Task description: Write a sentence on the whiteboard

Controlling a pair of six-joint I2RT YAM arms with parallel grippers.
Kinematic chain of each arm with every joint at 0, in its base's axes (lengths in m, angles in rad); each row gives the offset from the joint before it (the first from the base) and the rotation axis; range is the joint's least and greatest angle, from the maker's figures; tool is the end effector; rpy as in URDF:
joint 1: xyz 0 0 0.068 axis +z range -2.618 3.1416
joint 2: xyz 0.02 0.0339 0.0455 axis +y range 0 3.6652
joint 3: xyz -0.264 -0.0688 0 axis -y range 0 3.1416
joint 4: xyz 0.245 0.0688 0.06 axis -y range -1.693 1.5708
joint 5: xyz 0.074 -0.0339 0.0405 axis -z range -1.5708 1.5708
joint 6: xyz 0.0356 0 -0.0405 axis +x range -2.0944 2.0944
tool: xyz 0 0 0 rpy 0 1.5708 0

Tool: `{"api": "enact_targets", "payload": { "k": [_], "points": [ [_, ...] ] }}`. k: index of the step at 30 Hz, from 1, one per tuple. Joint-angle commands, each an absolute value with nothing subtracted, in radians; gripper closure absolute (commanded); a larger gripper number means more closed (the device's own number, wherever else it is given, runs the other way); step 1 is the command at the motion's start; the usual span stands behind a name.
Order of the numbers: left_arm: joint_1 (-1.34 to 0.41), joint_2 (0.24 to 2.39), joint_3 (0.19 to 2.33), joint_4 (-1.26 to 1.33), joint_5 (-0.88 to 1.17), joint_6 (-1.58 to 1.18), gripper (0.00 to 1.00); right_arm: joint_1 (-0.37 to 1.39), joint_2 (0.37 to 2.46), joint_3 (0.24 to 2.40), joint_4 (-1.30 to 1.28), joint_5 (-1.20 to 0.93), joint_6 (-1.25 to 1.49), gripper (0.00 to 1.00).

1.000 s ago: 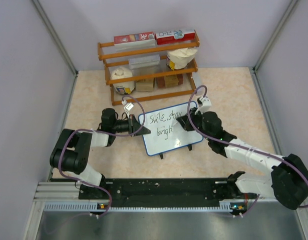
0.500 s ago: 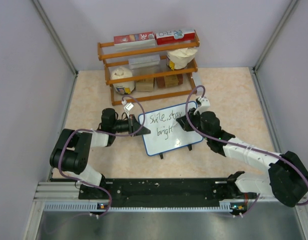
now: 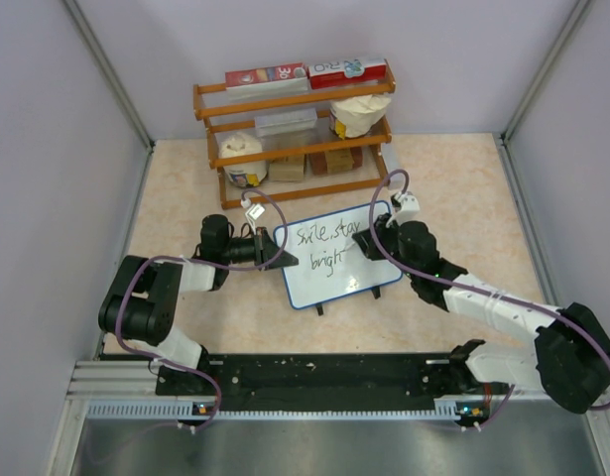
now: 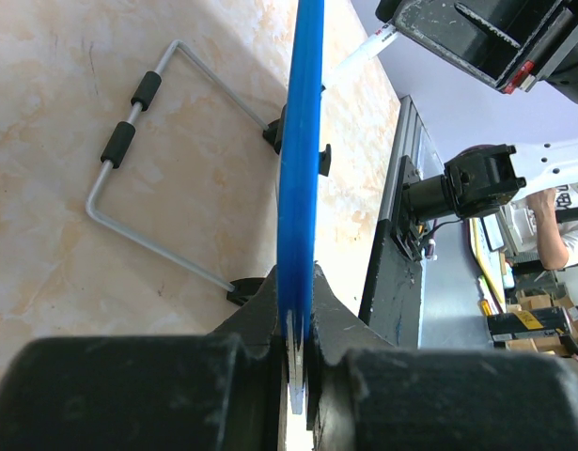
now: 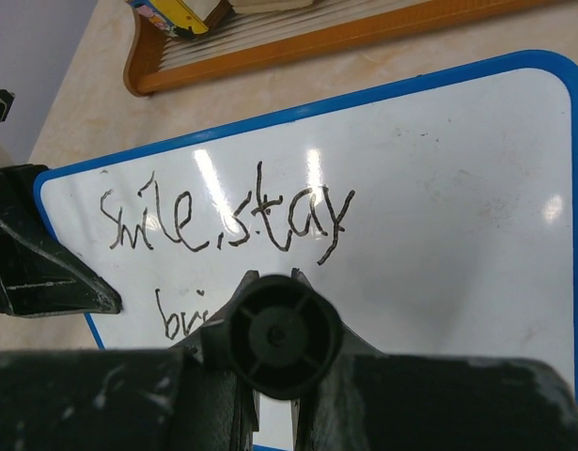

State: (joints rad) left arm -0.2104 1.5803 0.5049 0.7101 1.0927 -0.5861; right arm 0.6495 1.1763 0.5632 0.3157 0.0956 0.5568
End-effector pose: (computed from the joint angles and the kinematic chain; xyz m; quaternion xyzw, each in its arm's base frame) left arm 0.2635 -0.0886 0.1582 0.1579 0.7465 -0.5824 0.2805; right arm 0.2076 0.1534 0.2333 -0.0088 0.8036 0.3052 0.5109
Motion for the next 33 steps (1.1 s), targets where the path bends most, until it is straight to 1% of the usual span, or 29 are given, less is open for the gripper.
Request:
{"api": "enact_targets", "payload": {
  "k": [1,8,14,23,33],
  "points": [
    [-0.212,1.598,0.499,0.673,1.022,-0.537,1.0,0.632,1.14,0.557,0.282,0.163,0.523,1.0],
    [-0.212,1.597,0.497,0.673,1.02,-0.537,1.0,0.627,1.108,0.555,0.281,0.155,0.525,1.0],
    [-0.212,1.598,0.497,0.673,1.022,-0.537,1.0,0.629,1.078,0.56,0.336,0.115,0.54,1.0],
    [-0.212,1.595,0.495,0.673,1.019,-0.535,1.0,0.627,1.163,0.623,0.351,0.101,0.54,1.0],
    [-0.212,1.6,0.502,0.673,1.026,-0.537,1.0,0.629,1.193,0.601,0.345,0.097,0.538,1.0]
  ]
}}
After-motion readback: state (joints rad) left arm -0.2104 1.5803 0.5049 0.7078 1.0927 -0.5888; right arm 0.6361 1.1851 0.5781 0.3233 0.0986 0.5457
